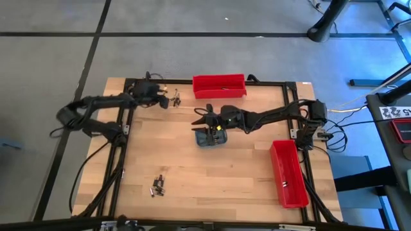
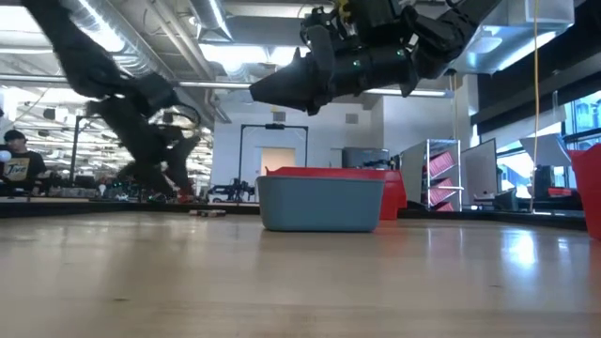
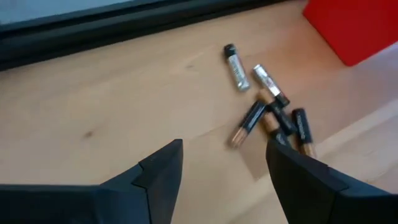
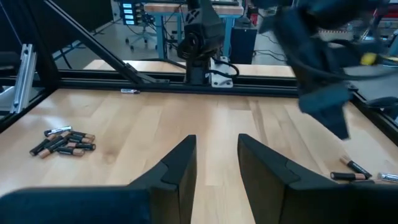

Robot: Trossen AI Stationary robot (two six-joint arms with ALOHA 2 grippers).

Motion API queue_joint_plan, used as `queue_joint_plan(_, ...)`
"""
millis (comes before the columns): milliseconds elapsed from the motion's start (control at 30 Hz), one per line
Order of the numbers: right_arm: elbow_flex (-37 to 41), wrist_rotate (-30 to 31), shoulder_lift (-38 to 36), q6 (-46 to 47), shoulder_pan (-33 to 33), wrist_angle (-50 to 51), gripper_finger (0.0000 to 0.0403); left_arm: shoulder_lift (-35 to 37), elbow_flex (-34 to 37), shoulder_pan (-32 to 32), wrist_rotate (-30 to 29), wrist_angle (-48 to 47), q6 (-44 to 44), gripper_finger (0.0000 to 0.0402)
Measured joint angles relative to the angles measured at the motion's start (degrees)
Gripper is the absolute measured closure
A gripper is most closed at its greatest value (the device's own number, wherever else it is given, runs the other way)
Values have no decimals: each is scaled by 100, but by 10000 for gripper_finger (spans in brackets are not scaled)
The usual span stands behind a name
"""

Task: Sort batteries
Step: Put the black battery into the blue bin

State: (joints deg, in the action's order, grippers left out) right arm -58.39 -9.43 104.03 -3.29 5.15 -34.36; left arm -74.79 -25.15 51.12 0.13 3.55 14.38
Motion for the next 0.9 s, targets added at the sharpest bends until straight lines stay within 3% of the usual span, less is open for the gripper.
queue_joint_plan(233, 0, -9, 0, 21, -4, 242, 285, -1239, -945, 70, 443, -605, -835, 182)
queue_joint_plan(467, 0, -17, 0, 44, -4, 622, 285, -1599, -1154, -7, 481, -589, -1420, 188)
queue_joint_plan(600, 0, -17, 0, 48, -4, 710, 285, -1612, -1154, -12, 470, -615, -1552, 224)
queue_joint_plan(900, 0, -20, 0, 304, -4, 759, 285, -1802, -1176, -14, 347, -816, -1965, 346)
